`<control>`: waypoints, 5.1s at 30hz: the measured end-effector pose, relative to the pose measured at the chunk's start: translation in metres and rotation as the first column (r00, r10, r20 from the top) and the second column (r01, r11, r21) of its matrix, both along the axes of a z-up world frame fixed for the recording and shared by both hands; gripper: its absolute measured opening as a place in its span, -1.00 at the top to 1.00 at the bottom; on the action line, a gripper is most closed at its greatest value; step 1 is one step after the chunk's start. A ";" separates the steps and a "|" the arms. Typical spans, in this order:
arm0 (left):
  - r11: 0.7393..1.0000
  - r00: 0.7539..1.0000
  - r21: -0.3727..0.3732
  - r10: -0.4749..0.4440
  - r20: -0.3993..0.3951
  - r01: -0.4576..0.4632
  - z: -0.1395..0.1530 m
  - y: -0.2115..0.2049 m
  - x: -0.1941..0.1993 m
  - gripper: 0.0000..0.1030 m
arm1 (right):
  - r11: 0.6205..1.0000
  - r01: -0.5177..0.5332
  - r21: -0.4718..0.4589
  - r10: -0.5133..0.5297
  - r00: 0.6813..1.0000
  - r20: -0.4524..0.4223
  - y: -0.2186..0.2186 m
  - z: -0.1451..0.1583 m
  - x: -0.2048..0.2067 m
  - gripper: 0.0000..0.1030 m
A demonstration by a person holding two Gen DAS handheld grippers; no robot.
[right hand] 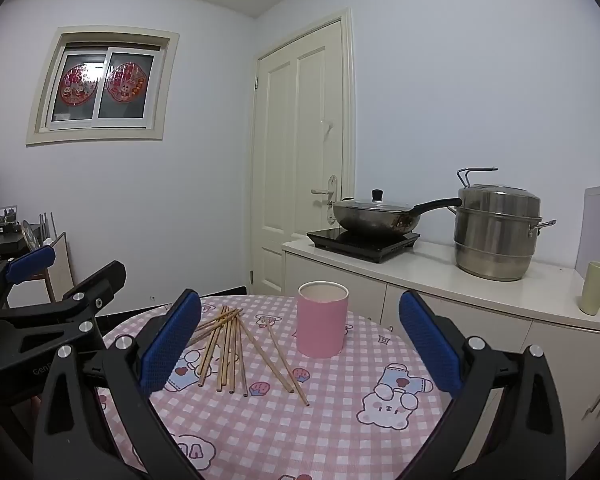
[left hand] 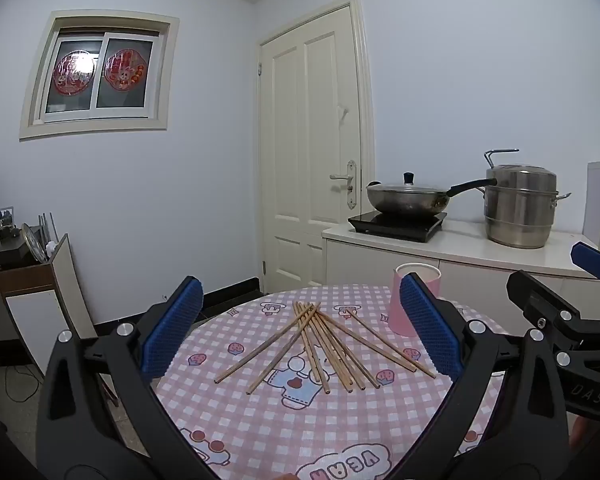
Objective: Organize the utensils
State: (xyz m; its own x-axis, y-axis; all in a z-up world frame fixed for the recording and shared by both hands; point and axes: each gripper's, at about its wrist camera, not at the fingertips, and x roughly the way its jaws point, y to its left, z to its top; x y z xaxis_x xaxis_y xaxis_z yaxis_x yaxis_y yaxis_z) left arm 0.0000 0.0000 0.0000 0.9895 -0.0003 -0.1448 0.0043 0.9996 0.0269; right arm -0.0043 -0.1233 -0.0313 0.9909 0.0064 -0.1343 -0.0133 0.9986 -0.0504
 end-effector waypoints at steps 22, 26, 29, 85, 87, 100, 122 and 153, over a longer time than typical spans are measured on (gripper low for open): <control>1.000 1.000 0.007 0.001 -0.001 -0.001 0.001 0.001 -0.001 -0.88 | 1.000 -0.002 0.003 0.002 1.000 -0.004 0.001 0.002 0.000 -0.86; 1.000 1.000 0.008 0.000 -0.001 0.000 0.001 0.002 -0.002 -0.88 | 1.000 -0.001 0.003 0.001 1.000 -0.007 -0.001 0.001 -0.001 -0.86; 1.000 1.000 0.008 -0.001 -0.002 0.001 0.001 0.002 -0.001 -0.88 | 1.000 0.000 0.003 0.000 1.000 -0.008 0.000 -0.002 0.000 -0.86; 1.000 0.999 0.028 0.009 -0.036 -0.008 -0.008 -0.003 0.006 -0.88 | 1.000 0.003 0.009 -0.002 0.998 -0.057 -0.001 -0.011 0.011 -0.86; 1.000 0.999 0.029 0.011 -0.037 -0.010 -0.008 -0.004 0.007 -0.88 | 1.000 0.001 0.011 0.000 0.998 -0.060 -0.001 -0.011 0.013 -0.86; 0.996 0.985 0.040 0.083 -0.153 -0.078 -0.026 0.028 0.045 -0.88 | 0.998 -0.040 0.044 0.045 0.991 -0.129 -0.012 -0.025 0.049 -0.86; 0.984 0.760 0.021 -0.123 -0.638 0.177 -0.096 0.062 0.233 -0.43 | 0.976 -0.204 -0.078 0.149 0.884 -0.443 0.023 -0.072 0.179 -0.34; 0.967 0.623 0.049 -0.122 -0.773 0.249 -0.138 0.038 0.336 0.64 | 0.960 -0.255 -0.114 0.142 0.798 -0.586 0.046 -0.103 0.272 -0.23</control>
